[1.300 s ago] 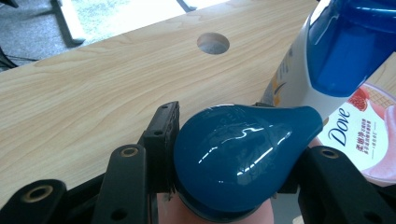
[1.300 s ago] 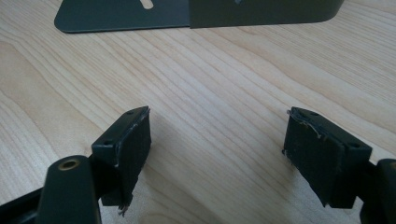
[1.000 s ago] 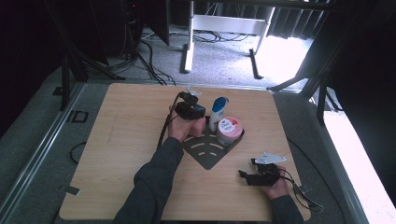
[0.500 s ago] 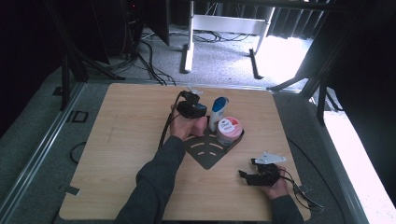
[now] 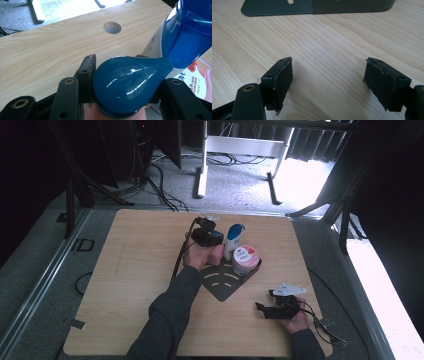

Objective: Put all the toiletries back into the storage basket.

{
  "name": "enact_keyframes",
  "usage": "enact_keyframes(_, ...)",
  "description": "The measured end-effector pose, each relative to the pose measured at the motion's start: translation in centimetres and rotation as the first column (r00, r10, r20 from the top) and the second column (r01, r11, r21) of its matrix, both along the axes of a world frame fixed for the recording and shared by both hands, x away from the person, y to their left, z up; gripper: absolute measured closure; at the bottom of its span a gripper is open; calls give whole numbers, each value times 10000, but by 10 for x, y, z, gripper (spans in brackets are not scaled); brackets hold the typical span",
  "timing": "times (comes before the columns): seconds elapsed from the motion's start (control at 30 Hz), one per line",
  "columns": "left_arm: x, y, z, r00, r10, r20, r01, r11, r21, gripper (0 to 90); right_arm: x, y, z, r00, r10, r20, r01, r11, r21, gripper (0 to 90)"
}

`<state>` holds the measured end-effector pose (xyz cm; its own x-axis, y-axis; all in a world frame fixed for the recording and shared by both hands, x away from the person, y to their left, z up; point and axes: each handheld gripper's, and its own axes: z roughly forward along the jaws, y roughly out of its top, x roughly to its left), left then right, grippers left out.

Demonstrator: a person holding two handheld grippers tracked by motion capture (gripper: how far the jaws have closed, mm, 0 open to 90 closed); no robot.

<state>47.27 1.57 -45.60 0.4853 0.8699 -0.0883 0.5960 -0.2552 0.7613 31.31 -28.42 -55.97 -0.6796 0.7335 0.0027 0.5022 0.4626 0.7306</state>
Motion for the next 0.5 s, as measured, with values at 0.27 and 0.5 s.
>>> enact_keyframes(0.27,-1,-3,-1,10000,-45,87,43,9999,165,529,0,0,0,10000,6,22,-6,10000,-17,226)
enact_keyframes(0.5,-2,-5,-1,9999,-69,112,67,9997,250,528,0,0,0,10000,4,23,-4,10000,-26,226)
